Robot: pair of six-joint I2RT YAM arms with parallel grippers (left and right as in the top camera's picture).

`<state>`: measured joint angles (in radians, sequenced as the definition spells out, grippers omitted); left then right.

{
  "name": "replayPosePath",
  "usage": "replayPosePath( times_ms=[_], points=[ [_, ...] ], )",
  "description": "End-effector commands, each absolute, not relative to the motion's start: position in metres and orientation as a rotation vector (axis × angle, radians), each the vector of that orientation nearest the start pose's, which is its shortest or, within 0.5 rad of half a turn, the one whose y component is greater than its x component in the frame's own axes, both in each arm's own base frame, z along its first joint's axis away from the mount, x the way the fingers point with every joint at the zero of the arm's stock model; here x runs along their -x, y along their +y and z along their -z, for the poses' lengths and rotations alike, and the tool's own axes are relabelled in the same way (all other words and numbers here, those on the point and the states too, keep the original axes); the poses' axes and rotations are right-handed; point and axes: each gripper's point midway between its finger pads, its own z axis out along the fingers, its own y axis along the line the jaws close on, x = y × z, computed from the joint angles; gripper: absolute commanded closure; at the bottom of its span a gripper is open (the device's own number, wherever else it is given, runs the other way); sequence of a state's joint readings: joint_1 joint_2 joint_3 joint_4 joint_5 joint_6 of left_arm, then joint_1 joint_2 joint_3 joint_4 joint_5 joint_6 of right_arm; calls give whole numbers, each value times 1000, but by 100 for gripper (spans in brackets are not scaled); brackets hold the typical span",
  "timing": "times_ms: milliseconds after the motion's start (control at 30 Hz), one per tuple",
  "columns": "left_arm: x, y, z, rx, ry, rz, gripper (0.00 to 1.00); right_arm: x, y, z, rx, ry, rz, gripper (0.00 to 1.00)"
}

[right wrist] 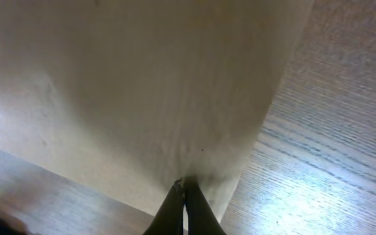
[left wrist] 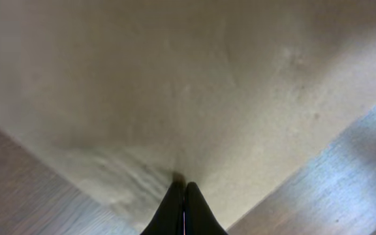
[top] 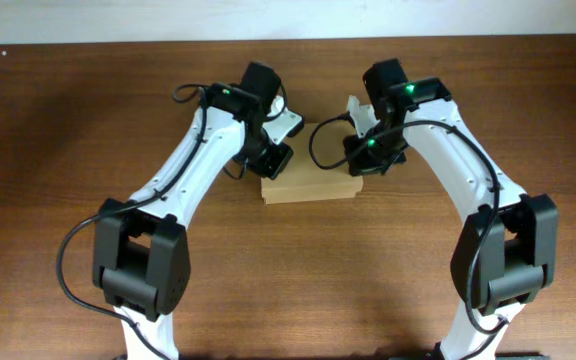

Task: Pack container

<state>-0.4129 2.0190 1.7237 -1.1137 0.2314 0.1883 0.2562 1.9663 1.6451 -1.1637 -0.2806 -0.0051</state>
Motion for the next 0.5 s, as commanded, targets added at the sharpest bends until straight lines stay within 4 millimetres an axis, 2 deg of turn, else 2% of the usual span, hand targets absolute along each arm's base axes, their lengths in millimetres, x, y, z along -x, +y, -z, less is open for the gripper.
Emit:
replayPosePath(
  times_ms=[0,133,267,333,367,400,467],
  points=[
    [-362,-204,-84,-899,2883,373,98,-359,147,-93,413,3051,-456,96],
    [-358,-201,-78,-896,2903,365,98,-365,149,-98,425,3018,-456,96],
    [-370,-197,-101,-875,2845,321,98,-378,149,-132,434,2925,-458,96],
    [-382,-195,-126,-850,2785,293,98,-389,147,-162,429,2852,-435,96],
    [-391,-191,-147,-827,2738,260,98,-396,143,-186,420,2799,-397,96],
    [-396,-188,-163,-810,2703,235,97,-400,139,-201,412,2769,-366,96],
    [-408,-180,-204,-765,2617,190,91,-406,127,-242,389,2694,-264,96]
  ],
)
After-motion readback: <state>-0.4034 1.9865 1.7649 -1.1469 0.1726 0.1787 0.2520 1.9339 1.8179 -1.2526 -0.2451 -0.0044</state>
